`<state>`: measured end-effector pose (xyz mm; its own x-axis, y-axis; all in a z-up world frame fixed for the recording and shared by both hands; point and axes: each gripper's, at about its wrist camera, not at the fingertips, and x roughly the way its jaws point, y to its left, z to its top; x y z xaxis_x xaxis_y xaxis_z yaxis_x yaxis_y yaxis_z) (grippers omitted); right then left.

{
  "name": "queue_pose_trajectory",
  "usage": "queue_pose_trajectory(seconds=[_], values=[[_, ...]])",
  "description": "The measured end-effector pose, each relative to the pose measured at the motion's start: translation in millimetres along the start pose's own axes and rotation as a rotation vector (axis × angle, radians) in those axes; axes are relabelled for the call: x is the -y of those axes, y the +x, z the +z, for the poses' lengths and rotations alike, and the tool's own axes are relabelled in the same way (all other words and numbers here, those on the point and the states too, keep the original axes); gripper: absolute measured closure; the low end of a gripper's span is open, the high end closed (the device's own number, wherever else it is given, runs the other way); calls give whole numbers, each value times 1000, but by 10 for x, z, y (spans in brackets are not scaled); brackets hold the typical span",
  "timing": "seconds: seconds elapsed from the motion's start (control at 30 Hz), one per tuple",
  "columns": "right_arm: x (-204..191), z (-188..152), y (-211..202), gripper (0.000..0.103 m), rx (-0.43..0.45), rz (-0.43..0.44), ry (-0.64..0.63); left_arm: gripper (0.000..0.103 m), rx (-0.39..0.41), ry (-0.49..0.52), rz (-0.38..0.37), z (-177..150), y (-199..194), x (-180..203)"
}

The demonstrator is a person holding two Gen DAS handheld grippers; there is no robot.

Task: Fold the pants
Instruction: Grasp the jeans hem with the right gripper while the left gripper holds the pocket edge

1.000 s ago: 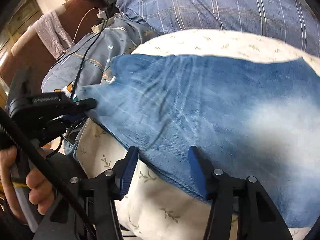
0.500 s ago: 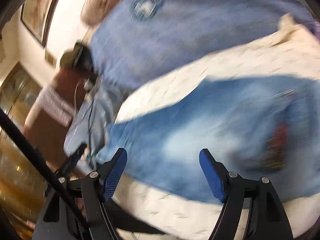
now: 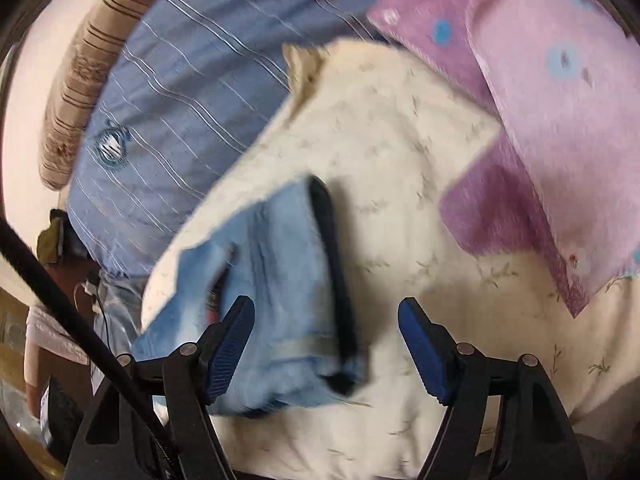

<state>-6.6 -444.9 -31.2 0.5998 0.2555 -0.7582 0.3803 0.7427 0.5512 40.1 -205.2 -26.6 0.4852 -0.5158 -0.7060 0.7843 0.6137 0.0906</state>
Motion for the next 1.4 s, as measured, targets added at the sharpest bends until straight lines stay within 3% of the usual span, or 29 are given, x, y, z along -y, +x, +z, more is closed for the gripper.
queue_pose_trajectory(seconds=[0.07, 0.1, 0.13, 0.17, 0.23, 0.37, 0.47, 0.53, 0.6, 0.63, 0.67, 0.7, 0.77, 0.9, 1.0, 1.13, 1.17, 1.2, 1.33, 1.4], values=[[23, -42, 191, 51, -76, 9, 12, 42, -8, 82, -16, 31, 136, 142], [-21, -53, 267, 74, -107, 41, 2, 43, -7, 109, 15, 41, 202, 198], [-69, -62, 296, 86, -120, 47, -19, 58, -15, 116, 42, 61, 254, 195], [-154, -67, 310, 86, -115, 6, -60, 81, -17, 105, 57, 84, 297, 173], [-252, -70, 282, 91, -97, -41, -102, 90, 0, 28, -4, 155, 276, 108], [-328, -44, -84, 92, -10, 7, -114, 91, 24, -61, -88, 219, 98, 16], [-343, -79, 131, 83, -71, -90, -127, 81, -78, -50, -132, 162, 254, -70], [-181, -81, 397, 64, -151, -154, -81, 78, -111, -17, -134, 147, 286, -42], [-51, -5, 276, 60, -112, -63, -1, 67, -63, 26, -124, 181, 138, 30], [-37, 31, 156, 41, -61, -8, 13, 53, -23, 50, -123, 209, 42, 83], [-25, 64, 34, 29, 1, 26, 29, 42, -7, 64, -112, 222, 14, 113], [-7, 80, -35, 19, 36, 41, 38, 41, 6, 98, -86, 237, -1, 190], [17, 98, -50, 19, 53, 59, 63, 43, -8, 146, -76, 207, 60, 310], [173, 104, 48, 19, -1, 121, 129, 43, -48, 245, -18, 187, 384, 461], [363, 99, 17, 19, -10, 142, 188, 46, -31, 341, 48, 193, 573, 602], [454, 85, 102, 19, -42, 198, 243, 72, -54, 446, 118, 129, 765, 847], [462, 77, 118, 19, -49, 203, 250, 78, -53, 432, 112, 133, 758, 843], [462, 79, 136, 19, -54, 208, 254, 81, -55, 355, 74, 188, 707, 770], [429, 89, 214, 19, -77, 246, 252, 87, 22, -22, -119, 412, 395, 281], [371, 104, 297, 19, -104, 281, 257, 88, 19, -87, -147, 417, 363, 210]])
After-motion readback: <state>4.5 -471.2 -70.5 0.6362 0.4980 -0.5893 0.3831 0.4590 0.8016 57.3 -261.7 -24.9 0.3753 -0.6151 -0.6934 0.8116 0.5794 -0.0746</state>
